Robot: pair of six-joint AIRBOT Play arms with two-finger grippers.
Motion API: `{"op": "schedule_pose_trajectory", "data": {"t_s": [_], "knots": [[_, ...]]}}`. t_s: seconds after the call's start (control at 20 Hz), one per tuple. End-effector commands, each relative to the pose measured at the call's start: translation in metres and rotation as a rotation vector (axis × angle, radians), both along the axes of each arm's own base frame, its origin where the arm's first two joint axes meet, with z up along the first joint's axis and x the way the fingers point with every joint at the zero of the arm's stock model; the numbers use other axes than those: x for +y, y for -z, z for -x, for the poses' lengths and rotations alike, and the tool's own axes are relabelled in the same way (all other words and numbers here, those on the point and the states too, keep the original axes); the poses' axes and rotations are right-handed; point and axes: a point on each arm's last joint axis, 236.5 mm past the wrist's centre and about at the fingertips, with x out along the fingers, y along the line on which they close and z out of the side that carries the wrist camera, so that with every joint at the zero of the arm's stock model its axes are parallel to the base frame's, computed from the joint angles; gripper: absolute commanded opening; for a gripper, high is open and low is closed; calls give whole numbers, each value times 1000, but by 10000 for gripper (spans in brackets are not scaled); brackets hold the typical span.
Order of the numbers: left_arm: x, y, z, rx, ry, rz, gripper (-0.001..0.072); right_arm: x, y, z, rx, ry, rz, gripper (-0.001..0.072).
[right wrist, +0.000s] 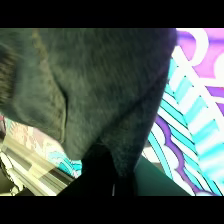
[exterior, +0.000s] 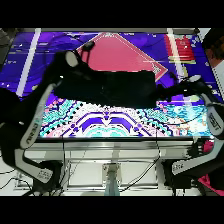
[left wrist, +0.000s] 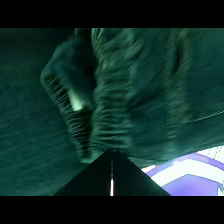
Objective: Fold the clothes and pants, and hang the long-sleeved shirts on hangers.
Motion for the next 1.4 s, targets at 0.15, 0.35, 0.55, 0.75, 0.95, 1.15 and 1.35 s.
{"op": "schedule_pose_trajectory", "data": {"t_s": [0.15, 0.35, 0.55, 0.75, 0.95, 1.15, 1.35], "knots": [[-73, 109, 42, 184, 29, -47, 8, -59, -96, 49, -92, 17, 24, 35], [-134, 133, 67, 158, 82, 8, 8, -58, -147, 80, -181, -27, 55, 35], [-178, 118, 77, 123, 82, 118, 8, -60, -205, 76, -348, -39, 155, 33], [-138, 64, 33, -82, 92, 38, 7, -46, -251, 42, -539, -56, 236, 30], [-29, -51, -44, -382, -72, -71, 8, 54, -240, 7, -630, -236, 174, 30], [52, -134, -66, -491, -254, -14, 9, 202, -187, -42, -789, -401, 145, 29], [92, -151, -76, -518, -328, -19, 9, 319, -132, -99, -957, -386, 162, 119]]}}
